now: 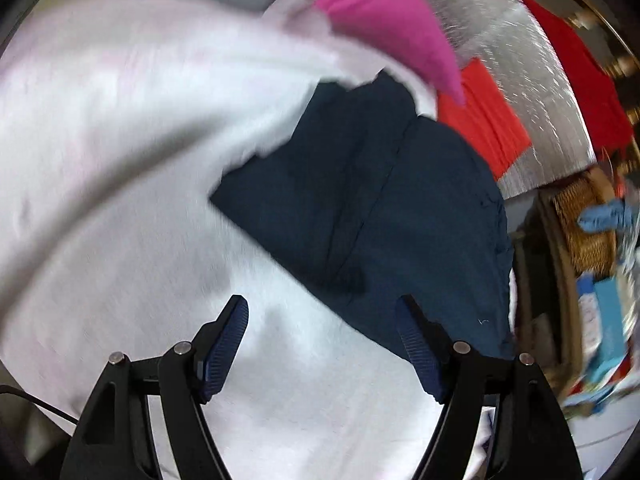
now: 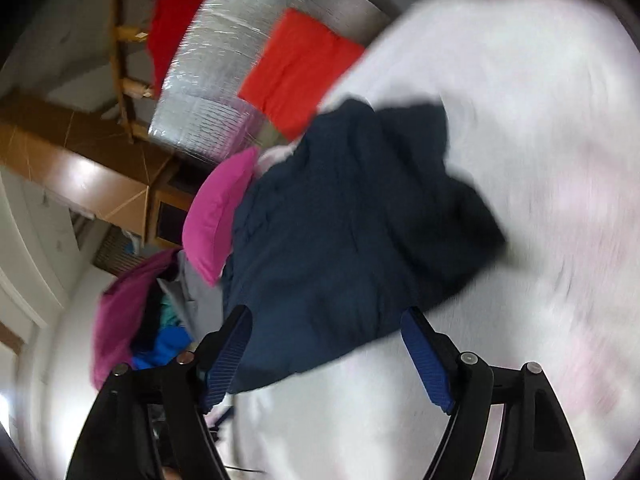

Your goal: Fold large clothes

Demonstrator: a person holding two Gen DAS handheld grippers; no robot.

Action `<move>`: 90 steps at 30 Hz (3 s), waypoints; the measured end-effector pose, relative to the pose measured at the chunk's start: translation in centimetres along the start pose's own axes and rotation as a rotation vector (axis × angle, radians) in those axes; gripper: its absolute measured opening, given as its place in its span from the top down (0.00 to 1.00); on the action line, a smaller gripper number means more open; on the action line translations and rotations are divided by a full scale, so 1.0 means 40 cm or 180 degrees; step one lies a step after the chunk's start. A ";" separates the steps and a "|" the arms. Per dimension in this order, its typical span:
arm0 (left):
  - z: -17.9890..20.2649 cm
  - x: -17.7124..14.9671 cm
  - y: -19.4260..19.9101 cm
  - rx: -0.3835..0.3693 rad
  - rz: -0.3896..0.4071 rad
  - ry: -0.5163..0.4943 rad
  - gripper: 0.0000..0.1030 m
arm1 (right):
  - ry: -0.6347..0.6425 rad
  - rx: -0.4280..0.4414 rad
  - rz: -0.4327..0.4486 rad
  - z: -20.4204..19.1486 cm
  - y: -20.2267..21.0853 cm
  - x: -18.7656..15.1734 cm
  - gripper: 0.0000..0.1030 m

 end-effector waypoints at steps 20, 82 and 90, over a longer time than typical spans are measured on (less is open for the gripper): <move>0.024 0.163 -0.130 -0.0404 0.0395 0.0677 0.46 | -0.0470 -0.0193 0.0232 0.051 -0.212 0.096 0.23; -0.010 0.112 -0.019 0.0831 0.0679 -0.0292 0.39 | 0.0618 -0.1146 0.0070 0.057 0.039 0.002 0.55; -0.002 0.149 0.021 0.0721 0.0929 -0.0268 0.38 | 0.0784 -0.1416 0.0271 -0.023 0.088 0.030 0.55</move>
Point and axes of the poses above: each gripper's, at about its wrist camera, not at the fingertips, and y roughly against the way its jaws point, z to its right, x to its top, the point moved 5 cm from there along -y, roughly the way its jaws point, and after that the axes turned 9 degrees about -z, right-handed, at the moved point
